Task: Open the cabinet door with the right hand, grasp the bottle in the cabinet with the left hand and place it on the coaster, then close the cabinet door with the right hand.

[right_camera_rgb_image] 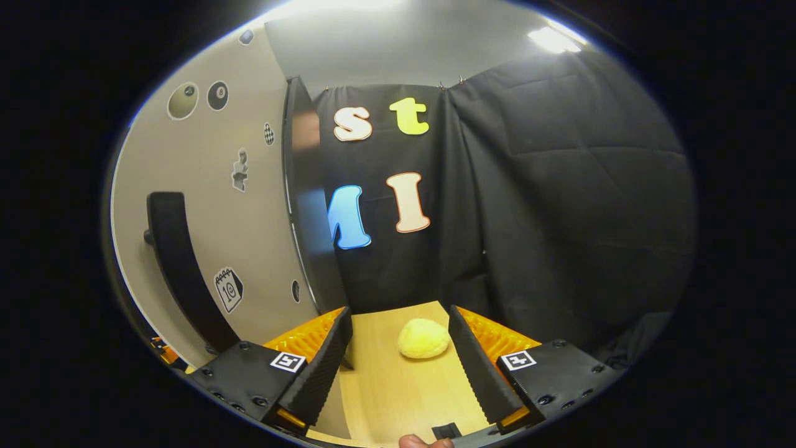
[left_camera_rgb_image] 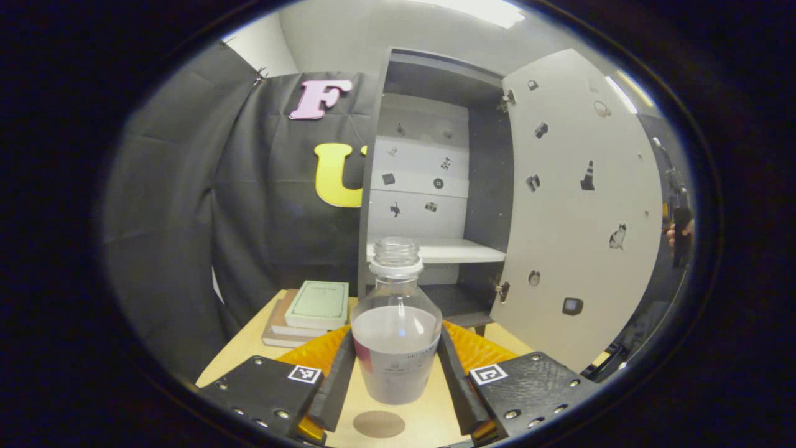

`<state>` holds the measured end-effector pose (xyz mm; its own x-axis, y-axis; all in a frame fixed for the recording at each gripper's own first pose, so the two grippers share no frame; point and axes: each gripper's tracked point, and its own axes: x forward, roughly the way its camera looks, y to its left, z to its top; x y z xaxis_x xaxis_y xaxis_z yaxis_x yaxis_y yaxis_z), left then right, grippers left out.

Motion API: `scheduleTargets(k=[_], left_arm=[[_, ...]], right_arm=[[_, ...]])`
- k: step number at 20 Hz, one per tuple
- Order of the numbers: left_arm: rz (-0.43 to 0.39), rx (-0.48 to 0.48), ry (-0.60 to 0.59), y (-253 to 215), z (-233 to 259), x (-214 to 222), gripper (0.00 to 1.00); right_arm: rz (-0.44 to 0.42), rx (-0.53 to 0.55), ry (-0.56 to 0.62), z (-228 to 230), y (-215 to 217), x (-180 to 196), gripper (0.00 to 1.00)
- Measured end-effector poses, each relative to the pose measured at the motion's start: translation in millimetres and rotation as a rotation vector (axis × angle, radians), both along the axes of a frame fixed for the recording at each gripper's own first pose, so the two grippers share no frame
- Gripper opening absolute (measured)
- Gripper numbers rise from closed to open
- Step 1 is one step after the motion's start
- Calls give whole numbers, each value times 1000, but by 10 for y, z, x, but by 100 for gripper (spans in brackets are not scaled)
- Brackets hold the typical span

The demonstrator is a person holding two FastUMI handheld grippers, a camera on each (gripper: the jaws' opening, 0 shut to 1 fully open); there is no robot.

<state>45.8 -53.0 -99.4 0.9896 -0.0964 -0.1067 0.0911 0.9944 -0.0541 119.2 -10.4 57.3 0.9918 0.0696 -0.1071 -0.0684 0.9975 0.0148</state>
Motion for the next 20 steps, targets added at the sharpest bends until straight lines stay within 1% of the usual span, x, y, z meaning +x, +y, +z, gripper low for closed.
scheduleTargets(k=[2, 3, 4, 5, 6, 8, 11, 12, 13, 15, 17, 18, 20], left_arm=[[28, 6, -15, 46, -241, -45, 69], [47, 5, -21, 66, -378, -57, 71], [63, 10, -23, 79, -515, -68, 71], [73, 20, -26, 63, -665, -88, 69], [73, 34, -18, 49, -828, -90, 71], [61, 49, 1, -40, -1155, -105, 71], [41, 68, 19, -101, -1504, -74, 70], [39, 79, 24, -102, -1586, -50, 70], [47, 86, 36, -66, -1661, -9, 70], [38, 92, 35, -89, -1711, 90, 71], [23, 107, 44, -131, -1799, 152, 71], [16, 110, 55, -130, -1843, 155, 70], [-1, 86, 79, -180, -1980, 106, 71]], right_arm=[[-5, -11, -8, -17, 46, -68, 98], [-12, -7, -9, -32, 47, -99, 98], [-42, 6, -7, -58, 9, -133, 98], [-65, 21, -3, -111, -22, -147, 98], [-85, 35, 3, -155, -24, -180, 98], [-117, 50, 22, -275, -19, -266, 98], [-145, 37, 34, -344, -16, -369, 98], [-157, 26, 33, -338, -28, -392, 93], [-170, 19, 28, -321, -47, -417, 98], [-185, 20, 28, -300, -59, -441, 98], [-199, 40, 29, -292, -62, -424, 98], [-208, 54, 30, -298, -56, -402, 98], [-217, 63, 13, -254, -37, -387, 98]])
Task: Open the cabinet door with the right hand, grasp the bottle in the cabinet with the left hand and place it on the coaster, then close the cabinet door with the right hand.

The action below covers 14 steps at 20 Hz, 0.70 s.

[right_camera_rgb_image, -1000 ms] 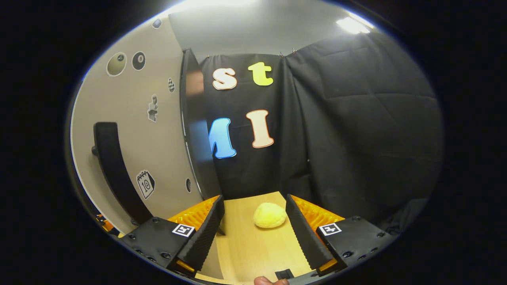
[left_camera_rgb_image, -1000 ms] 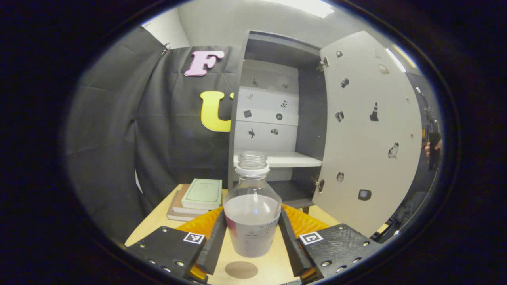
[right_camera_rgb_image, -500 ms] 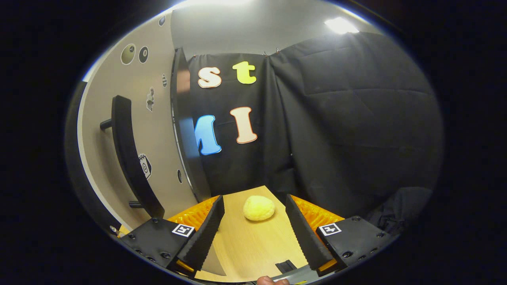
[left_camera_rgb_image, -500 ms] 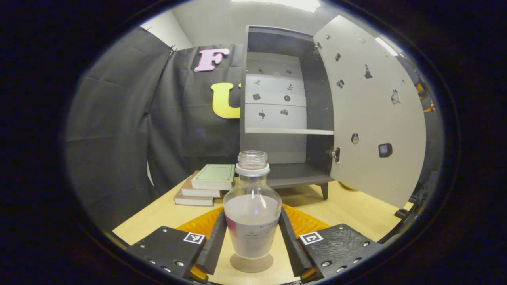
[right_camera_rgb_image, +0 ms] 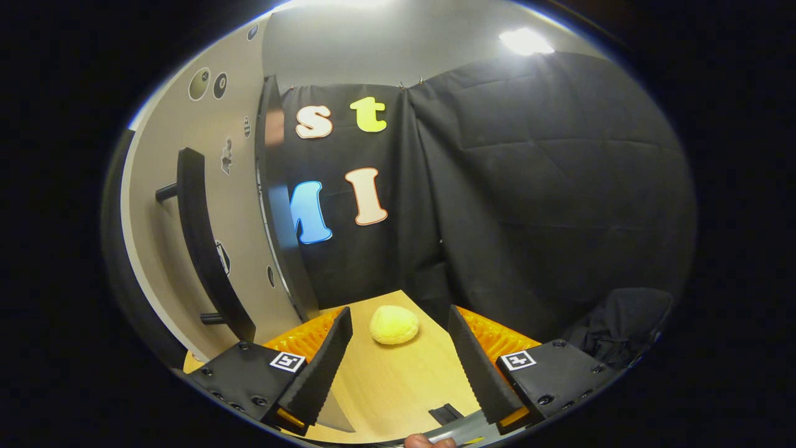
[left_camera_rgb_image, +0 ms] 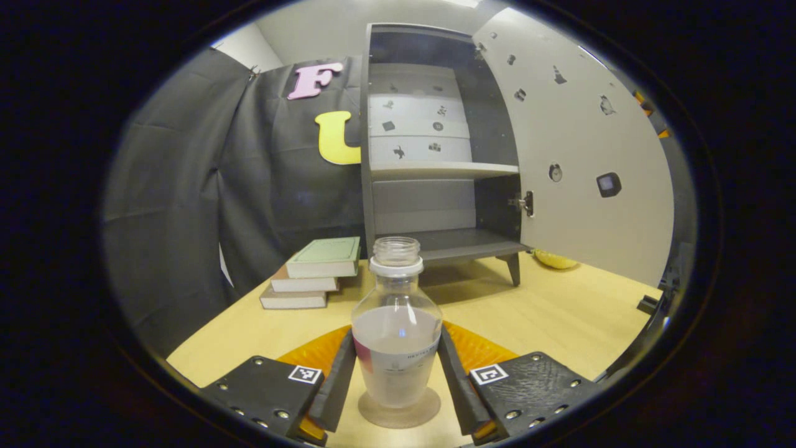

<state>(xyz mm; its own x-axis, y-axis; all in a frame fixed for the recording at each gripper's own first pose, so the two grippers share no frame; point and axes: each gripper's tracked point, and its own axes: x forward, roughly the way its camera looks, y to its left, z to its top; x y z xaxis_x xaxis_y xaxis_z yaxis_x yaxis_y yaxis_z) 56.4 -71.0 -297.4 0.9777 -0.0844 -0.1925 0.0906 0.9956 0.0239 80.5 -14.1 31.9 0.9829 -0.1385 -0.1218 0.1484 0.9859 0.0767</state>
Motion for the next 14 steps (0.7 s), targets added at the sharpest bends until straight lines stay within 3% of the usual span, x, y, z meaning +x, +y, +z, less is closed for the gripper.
scheduleTargets(k=[8, 12, 14], left_arm=[[-11, 22, 32, -2, -214, -112, 70], [9, -10, 51, 52, -237, -123, 78], [23, -35, 64, 84, -246, -119, 76]], right_arm=[[-19, -11, 2, -36, -122, 1, 98], [-10, -16, 26, -113, -137, -37, 98], [-11, -11, 28, -127, -177, -25, 98]])
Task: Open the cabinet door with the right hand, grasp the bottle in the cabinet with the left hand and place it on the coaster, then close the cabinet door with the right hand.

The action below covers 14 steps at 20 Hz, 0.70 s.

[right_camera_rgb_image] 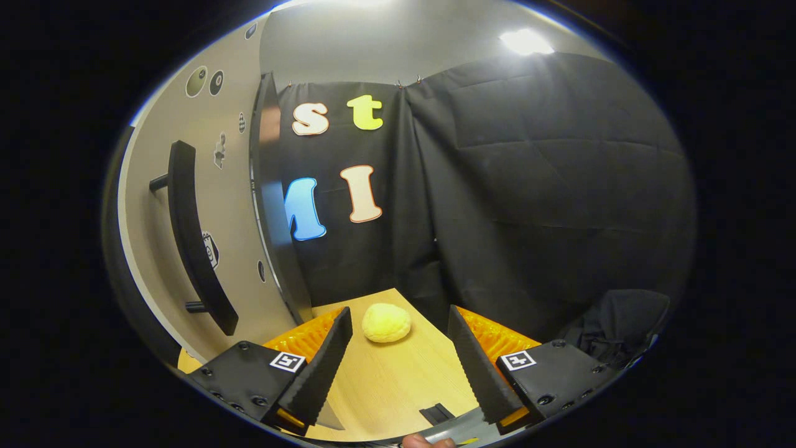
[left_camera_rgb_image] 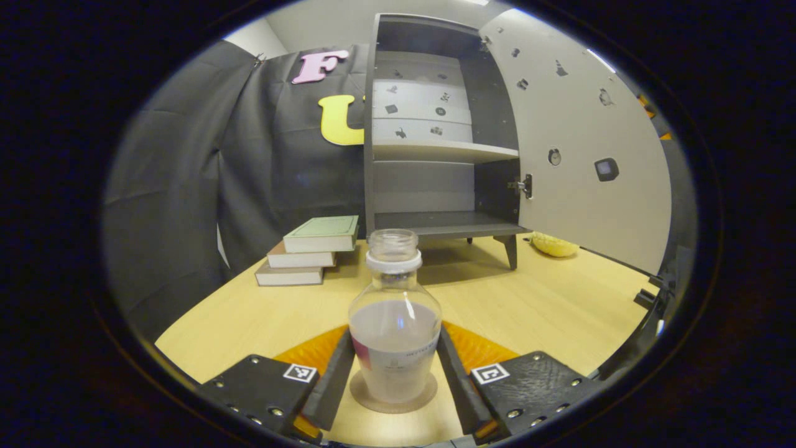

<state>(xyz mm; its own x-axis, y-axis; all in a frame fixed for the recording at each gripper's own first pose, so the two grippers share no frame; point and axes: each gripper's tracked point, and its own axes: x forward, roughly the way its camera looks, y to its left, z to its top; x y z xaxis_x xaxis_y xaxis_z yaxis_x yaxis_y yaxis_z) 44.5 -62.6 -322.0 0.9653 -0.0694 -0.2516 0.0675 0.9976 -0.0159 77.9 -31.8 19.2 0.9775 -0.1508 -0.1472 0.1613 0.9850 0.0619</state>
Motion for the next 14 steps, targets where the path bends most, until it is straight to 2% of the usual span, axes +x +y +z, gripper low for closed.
scheduleTargets(k=[1, 3, 7, 8, 9, 12, 14], left_arm=[[-7, -21, 14, -41, -28, 12, 76], [-1, -44, 10, -48, 32, 1, 85], [22, -31, -5, -6, 173, 8, 85], [21, -43, -6, -4, 208, 3, 85], [23, -57, -12, -7, 269, -6, 85], [24, -72, -54, -23, 554, 4, 82], [19, -47, -83, -7, 802, 14, 85]], right_arm=[[0, 6, 1, -5, -8, -6, 98], [-2, 8, 10, -48, -39, -10, 98], [2, 1, 15, -69, -66, -20, 98], [1, 0, 15, -73, -82, -24, 93], [1, -2, 14, -73, -79, -32, 93], [5, -1, 15, -95, -84, -65, 93], [14, -6, 15, -105, -71, -60, 93]])
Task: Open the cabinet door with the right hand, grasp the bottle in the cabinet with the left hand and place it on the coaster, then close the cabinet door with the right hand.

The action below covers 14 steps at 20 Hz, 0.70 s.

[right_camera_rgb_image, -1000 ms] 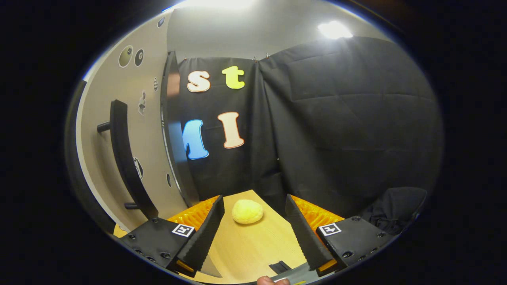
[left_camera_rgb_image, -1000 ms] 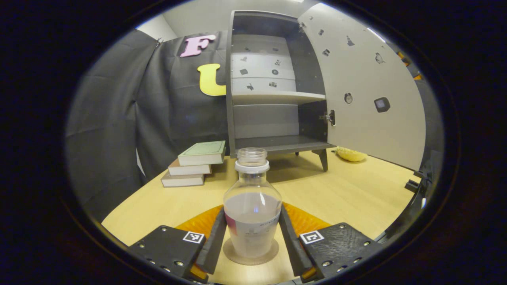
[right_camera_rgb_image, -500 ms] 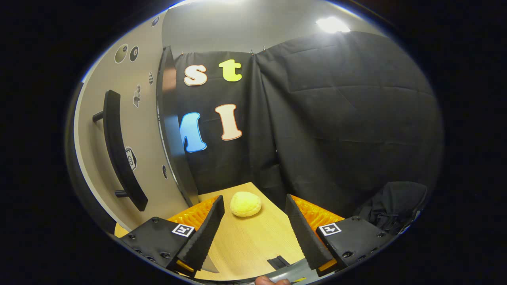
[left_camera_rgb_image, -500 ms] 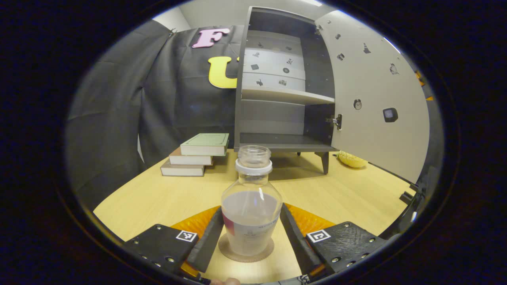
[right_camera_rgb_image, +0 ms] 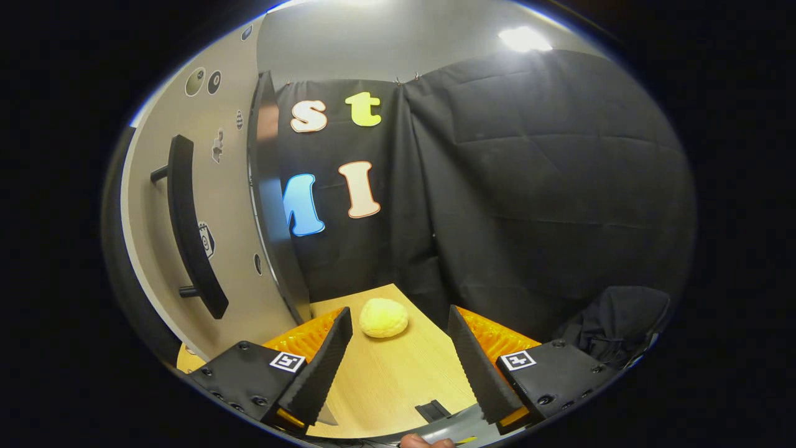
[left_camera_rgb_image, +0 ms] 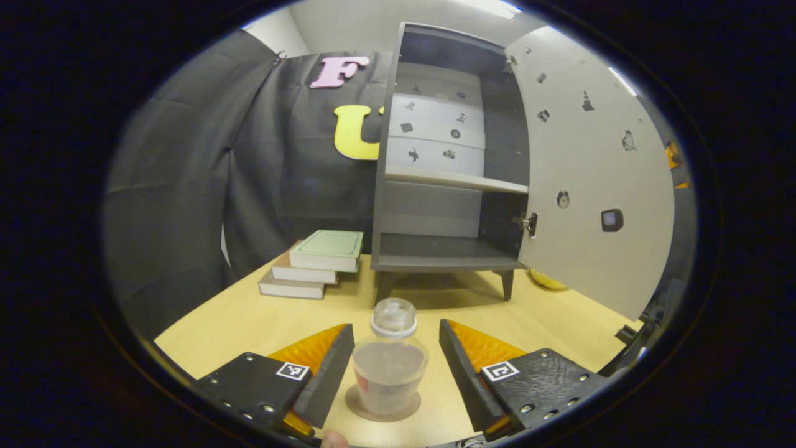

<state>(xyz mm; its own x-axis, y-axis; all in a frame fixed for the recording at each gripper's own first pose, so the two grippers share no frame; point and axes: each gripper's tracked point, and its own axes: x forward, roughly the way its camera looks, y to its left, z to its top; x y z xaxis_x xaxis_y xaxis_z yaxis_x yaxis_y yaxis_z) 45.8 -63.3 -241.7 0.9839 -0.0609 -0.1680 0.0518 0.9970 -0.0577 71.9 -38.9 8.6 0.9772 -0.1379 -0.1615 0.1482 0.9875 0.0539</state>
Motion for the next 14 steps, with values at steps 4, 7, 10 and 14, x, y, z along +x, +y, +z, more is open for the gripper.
scheduleTargets(k=[4, 7, 10, 14], left_arm=[[38, 33, -72, 37, 636, -43, 82], [96, 34, -92, 65, 1043, -144, 82], [139, 39, -80, 42, 1344, -246, 85], [184, 43, -124, -34, 1781, -439, 82]], right_arm=[[-3, 16, -11, 50, -83, 98, 93], [11, 50, -45, 162, -117, 232, 93], [40, 58, -81, 250, -135, 306, 93], [80, 60, -101, 299, -171, 372, 93]])
